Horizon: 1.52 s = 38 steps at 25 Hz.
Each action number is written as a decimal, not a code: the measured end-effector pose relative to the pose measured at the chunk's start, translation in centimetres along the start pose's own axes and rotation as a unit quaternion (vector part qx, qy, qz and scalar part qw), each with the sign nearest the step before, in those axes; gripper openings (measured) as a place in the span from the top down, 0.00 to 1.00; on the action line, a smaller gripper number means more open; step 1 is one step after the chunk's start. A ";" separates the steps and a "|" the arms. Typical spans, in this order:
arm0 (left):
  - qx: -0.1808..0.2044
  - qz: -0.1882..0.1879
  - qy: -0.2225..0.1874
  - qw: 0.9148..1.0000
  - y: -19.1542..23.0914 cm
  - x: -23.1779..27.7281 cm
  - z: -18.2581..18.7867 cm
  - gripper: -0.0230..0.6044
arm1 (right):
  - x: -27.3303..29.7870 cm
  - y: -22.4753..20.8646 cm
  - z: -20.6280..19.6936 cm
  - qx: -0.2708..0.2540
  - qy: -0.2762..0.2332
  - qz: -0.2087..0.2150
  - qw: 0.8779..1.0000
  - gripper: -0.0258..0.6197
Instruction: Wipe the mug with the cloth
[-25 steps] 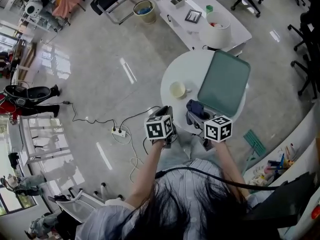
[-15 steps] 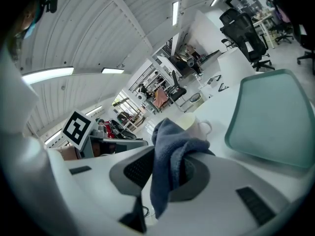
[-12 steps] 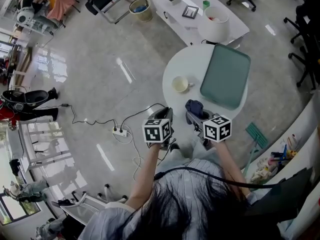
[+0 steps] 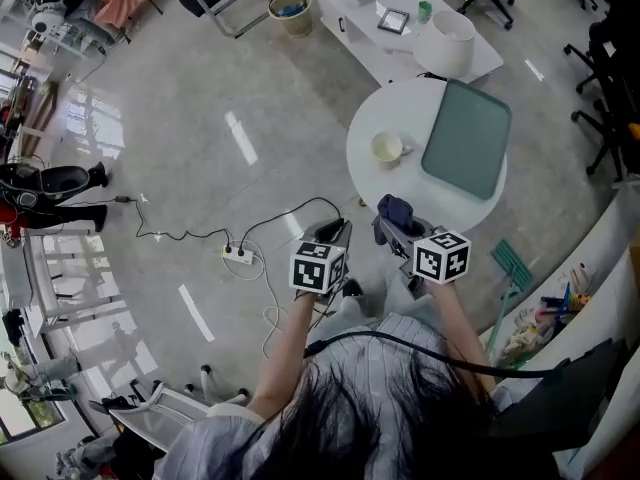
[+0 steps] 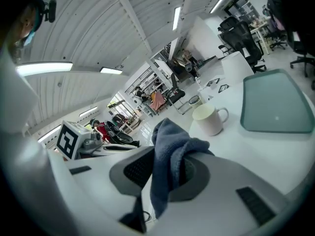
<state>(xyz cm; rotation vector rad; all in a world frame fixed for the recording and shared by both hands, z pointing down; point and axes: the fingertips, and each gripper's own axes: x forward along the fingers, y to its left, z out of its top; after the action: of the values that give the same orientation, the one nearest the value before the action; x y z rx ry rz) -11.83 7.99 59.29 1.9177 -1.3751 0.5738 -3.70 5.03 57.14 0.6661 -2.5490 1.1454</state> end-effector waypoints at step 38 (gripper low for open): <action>0.098 -0.060 -0.052 0.992 -4.6 -9.5 -7.0 0.87 | -5.2 11.1 -9.1 -0.064 -0.043 -0.025 0.997 0.84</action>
<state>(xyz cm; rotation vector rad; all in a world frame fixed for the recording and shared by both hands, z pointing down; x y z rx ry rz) -10.43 20.19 55.96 2.1995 -1.2967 0.5743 -4.43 19.98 53.87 0.7583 -2.6332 0.9463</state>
